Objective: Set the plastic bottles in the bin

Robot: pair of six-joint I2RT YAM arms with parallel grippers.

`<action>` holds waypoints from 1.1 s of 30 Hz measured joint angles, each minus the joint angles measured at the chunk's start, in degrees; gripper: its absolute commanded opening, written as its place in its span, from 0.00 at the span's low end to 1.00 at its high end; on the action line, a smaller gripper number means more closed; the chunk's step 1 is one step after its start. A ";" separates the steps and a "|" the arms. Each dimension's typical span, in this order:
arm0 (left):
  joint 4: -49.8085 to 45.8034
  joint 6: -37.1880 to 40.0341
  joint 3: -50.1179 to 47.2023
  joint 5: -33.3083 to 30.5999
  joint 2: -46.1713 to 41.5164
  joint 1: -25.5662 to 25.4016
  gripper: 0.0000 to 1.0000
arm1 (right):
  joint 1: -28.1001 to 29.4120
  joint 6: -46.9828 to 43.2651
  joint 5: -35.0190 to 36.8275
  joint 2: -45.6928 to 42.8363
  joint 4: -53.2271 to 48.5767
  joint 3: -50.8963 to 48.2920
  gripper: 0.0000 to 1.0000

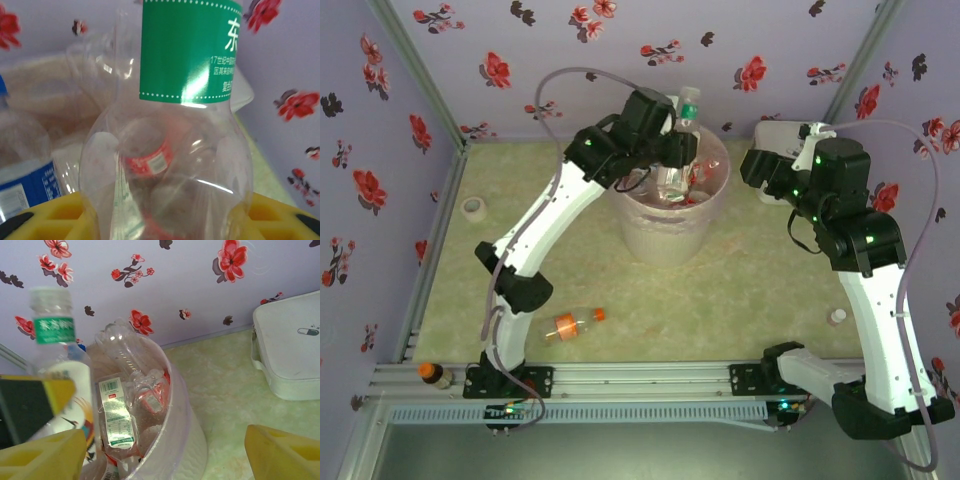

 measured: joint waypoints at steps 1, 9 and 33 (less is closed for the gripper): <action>-0.22 -0.13 -0.98 0.00 -0.02 0.00 0.53 | 0.00 0.13 -0.15 0.28 0.00 0.17 0.82; 1.97 1.66 -3.69 -0.20 -1.46 -0.52 0.97 | 0.70 1.86 -4.66 7.21 4.11 2.80 0.80; -6.67 6.71 -64.43 -7.78 -45.92 8.44 0.91 | 12.07 -2.29 -1.88 31.10 3.15 14.01 0.44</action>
